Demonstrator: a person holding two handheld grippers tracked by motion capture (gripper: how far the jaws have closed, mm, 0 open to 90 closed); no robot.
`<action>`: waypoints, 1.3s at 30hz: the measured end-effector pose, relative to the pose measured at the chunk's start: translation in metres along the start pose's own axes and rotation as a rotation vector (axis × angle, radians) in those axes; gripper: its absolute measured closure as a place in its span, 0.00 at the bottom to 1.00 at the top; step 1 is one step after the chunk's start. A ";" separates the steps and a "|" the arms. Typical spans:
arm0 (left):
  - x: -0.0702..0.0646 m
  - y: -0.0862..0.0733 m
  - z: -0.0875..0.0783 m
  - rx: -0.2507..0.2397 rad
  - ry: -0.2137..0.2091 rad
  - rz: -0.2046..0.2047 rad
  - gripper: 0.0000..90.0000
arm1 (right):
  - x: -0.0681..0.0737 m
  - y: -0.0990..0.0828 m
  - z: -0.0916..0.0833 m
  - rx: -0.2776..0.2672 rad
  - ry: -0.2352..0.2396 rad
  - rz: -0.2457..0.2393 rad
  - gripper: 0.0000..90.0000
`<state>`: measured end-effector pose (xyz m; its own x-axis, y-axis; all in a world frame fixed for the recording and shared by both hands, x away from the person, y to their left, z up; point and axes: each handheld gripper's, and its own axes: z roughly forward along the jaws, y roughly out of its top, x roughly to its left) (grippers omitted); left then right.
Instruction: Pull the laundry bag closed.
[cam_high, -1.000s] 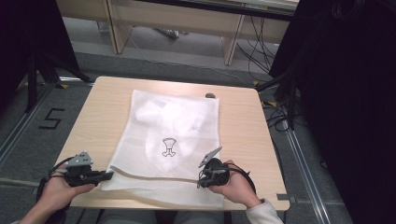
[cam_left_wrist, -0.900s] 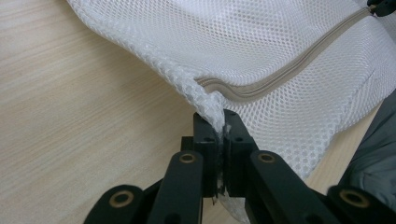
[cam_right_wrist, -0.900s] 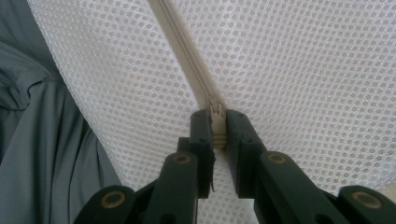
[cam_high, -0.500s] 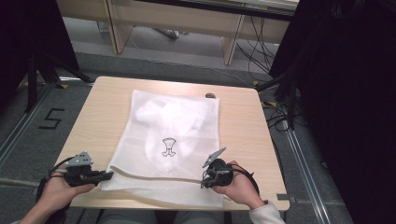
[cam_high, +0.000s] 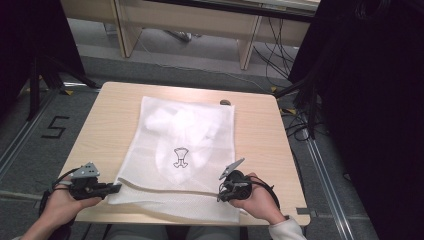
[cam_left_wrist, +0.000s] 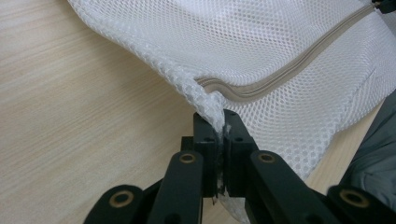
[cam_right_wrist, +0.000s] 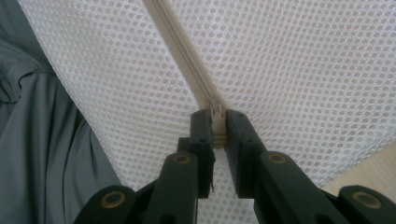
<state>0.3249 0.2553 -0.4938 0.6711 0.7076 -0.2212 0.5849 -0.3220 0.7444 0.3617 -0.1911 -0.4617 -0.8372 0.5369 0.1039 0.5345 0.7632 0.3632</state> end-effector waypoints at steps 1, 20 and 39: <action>0.000 0.000 0.000 0.000 0.001 -0.001 0.95 | 0.000 0.000 0.000 0.000 -0.004 -0.002 0.91; 0.000 0.000 0.001 0.000 -0.005 -0.009 0.95 | -0.007 -0.016 -0.006 0.012 -0.010 0.052 0.91; 0.000 -0.001 0.002 0.001 -0.014 -0.017 0.95 | -0.015 -0.026 -0.004 0.042 -0.021 0.068 0.91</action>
<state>0.3252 0.2545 -0.4959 0.6675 0.7039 -0.2428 0.5968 -0.3108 0.7398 0.3594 -0.2208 -0.4687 -0.7966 0.5948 0.1077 0.5946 0.7390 0.3166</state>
